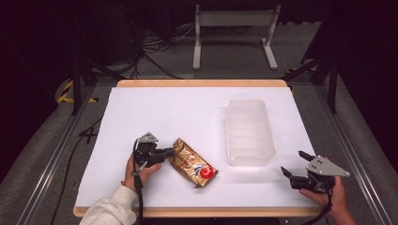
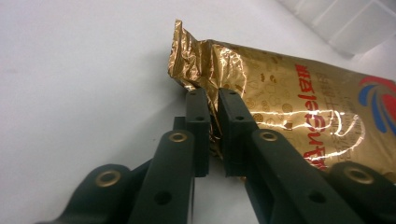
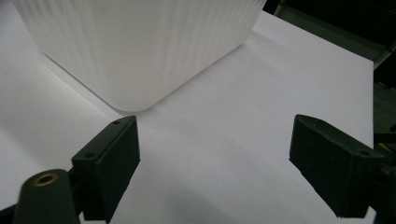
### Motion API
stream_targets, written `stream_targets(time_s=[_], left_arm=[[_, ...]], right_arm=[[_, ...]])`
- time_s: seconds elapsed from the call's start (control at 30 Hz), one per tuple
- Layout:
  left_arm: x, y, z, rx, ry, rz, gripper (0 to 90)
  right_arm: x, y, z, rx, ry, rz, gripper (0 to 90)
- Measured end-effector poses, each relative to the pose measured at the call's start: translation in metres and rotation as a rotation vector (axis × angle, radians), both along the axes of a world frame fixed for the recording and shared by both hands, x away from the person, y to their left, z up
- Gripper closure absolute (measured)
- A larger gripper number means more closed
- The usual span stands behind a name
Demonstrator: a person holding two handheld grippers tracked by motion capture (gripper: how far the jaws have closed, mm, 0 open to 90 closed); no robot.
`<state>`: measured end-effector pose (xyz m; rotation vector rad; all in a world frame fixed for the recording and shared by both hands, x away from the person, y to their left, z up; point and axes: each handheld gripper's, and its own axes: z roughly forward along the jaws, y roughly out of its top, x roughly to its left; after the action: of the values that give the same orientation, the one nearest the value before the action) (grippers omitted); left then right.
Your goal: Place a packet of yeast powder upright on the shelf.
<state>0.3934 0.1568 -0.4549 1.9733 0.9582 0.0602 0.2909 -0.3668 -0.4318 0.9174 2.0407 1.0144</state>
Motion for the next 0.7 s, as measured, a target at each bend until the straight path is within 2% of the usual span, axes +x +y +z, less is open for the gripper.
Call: stream_targets(time_s=[0.1, 0.2, 0.4, 0.47, 0.67, 0.7], left_arm=[[-0.002, 0.000, 0.001, -0.015, -0.013, 0.013, 86.3], [-0.005, 0.001, 0.006, -0.026, -0.056, 0.015, 87.0], [-0.014, 0.003, 0.024, -0.081, -0.138, 0.023, 87.5], [-0.017, 0.003, 0.031, -0.078, -0.169, 0.012, 87.4], [-0.028, 0.002, 0.055, -0.158, -0.229, 0.011, 87.6], [-0.031, -0.001, 0.061, -0.179, -0.254, 0.002, 87.6]], right_arm=[[-0.001, 0.000, 0.001, 0.003, -0.007, 0.002, 16.7], [-0.001, -0.001, 0.001, 0.002, -0.009, -0.001, 16.7], [-0.001, -0.002, 0.001, 0.005, -0.015, -0.006, 16.6], [-0.001, -0.002, 0.001, 0.004, -0.015, -0.007, 16.5], [0.000, -0.004, 0.004, 0.069, 0.014, -0.014, 16.3], [0.000, -0.005, 0.004, 0.075, 0.013, -0.017, 16.3]])
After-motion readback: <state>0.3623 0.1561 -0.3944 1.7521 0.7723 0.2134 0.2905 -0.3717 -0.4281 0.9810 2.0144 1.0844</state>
